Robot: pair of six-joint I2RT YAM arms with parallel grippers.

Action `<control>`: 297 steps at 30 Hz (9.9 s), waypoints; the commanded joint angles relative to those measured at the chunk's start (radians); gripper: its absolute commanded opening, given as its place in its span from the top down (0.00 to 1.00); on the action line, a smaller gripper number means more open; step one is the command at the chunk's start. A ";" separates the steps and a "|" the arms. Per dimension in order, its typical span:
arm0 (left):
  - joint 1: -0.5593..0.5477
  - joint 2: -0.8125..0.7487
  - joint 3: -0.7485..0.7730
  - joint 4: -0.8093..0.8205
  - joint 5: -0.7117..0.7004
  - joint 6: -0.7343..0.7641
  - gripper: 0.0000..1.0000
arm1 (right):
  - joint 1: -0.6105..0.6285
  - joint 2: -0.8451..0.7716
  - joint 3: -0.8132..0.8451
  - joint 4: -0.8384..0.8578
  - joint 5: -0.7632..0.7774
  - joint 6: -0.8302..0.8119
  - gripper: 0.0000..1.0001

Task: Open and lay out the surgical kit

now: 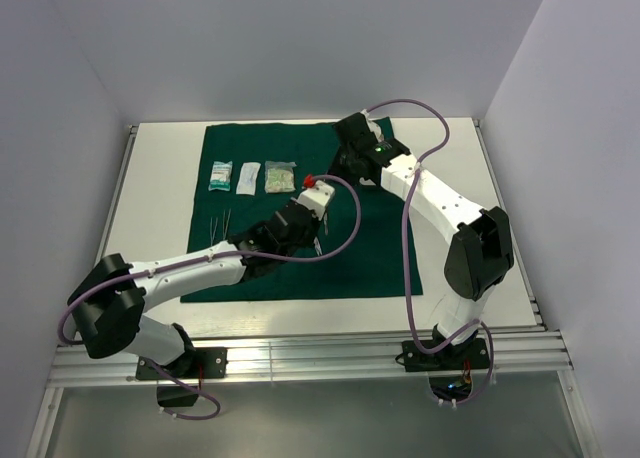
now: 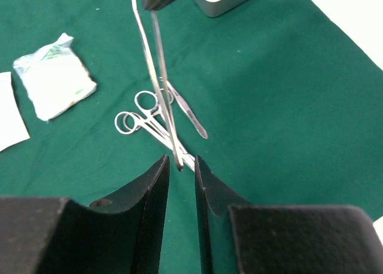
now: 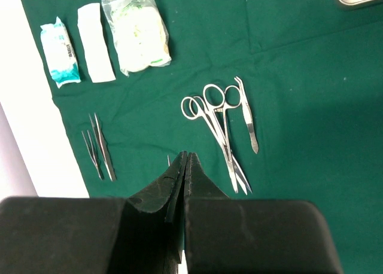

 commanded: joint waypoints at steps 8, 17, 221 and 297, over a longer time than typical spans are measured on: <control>-0.006 0.001 0.056 0.011 -0.094 0.016 0.79 | 0.012 -0.007 0.003 -0.003 -0.002 0.007 1.00; -0.006 0.004 0.046 0.020 -0.084 0.028 1.00 | 0.014 -0.007 -0.012 0.023 -0.052 0.004 1.00; 0.641 0.214 0.046 -0.550 0.383 -0.238 1.00 | -0.187 -0.025 -0.144 0.410 -0.824 -0.253 0.00; 0.563 -0.073 0.203 -0.409 0.216 -0.182 0.59 | -0.051 0.415 0.113 0.092 -0.142 -0.474 0.66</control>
